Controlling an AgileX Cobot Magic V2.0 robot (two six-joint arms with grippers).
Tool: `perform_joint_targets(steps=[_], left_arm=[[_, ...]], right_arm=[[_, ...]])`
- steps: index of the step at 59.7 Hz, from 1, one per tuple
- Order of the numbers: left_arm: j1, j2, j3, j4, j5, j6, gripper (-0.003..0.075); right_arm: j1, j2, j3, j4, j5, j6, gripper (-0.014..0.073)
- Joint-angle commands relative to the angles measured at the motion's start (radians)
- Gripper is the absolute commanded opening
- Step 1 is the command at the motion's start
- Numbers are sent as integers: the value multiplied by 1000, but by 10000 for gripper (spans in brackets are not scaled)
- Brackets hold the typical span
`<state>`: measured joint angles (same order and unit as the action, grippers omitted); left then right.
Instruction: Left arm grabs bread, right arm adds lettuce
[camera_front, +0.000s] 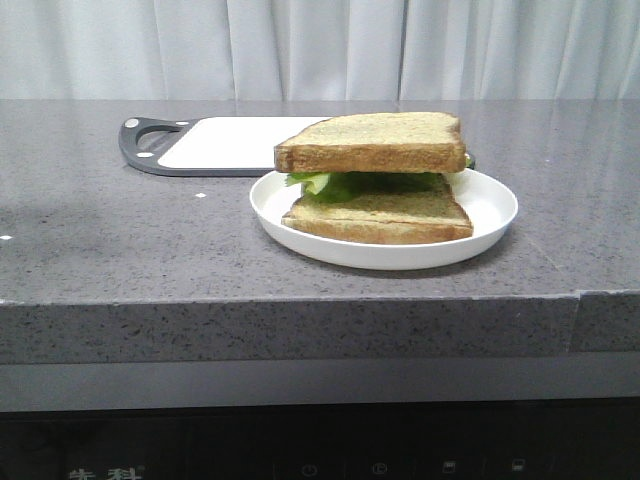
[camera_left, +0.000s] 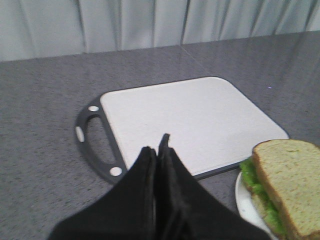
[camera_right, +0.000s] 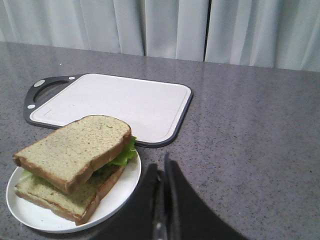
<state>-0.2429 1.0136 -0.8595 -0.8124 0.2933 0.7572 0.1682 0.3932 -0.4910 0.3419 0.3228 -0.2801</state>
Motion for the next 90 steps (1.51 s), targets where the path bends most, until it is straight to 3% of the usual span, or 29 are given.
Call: perform_joint_targets(steps=[1,13,23,69,73,78,82,90], left_arm=[[-10,-132,83,12,-150,0,-21],[-10,-395,340,12,-308,0,-21],[-10,-543,447,10,-309,0,-21],[-10,-577,477,44,-331,-3,-21],[-10,-582,490,178,-328,-117,-21],[-8,-591,501,627,-326,-567,-21],[-8,-608,514,878,-326,-812,-21],[-2,-688,554,861,-302,-831,-21]], right_arm=[[-4,-54,25,13,-105,-18,-61],[-4,-186,120,13,-95,-18,-61],[-4,-211,130,24,-73,-17,-61],[-4,-211,130,26,-68,-17,-61],[-4,-211,130,26,-68,-17,-61],[-4,-211,130,26,-68,-17,-61],[-4,-211,130,26,-68,-17,-61],[-4,-211,130,26,-68,-17,-61]])
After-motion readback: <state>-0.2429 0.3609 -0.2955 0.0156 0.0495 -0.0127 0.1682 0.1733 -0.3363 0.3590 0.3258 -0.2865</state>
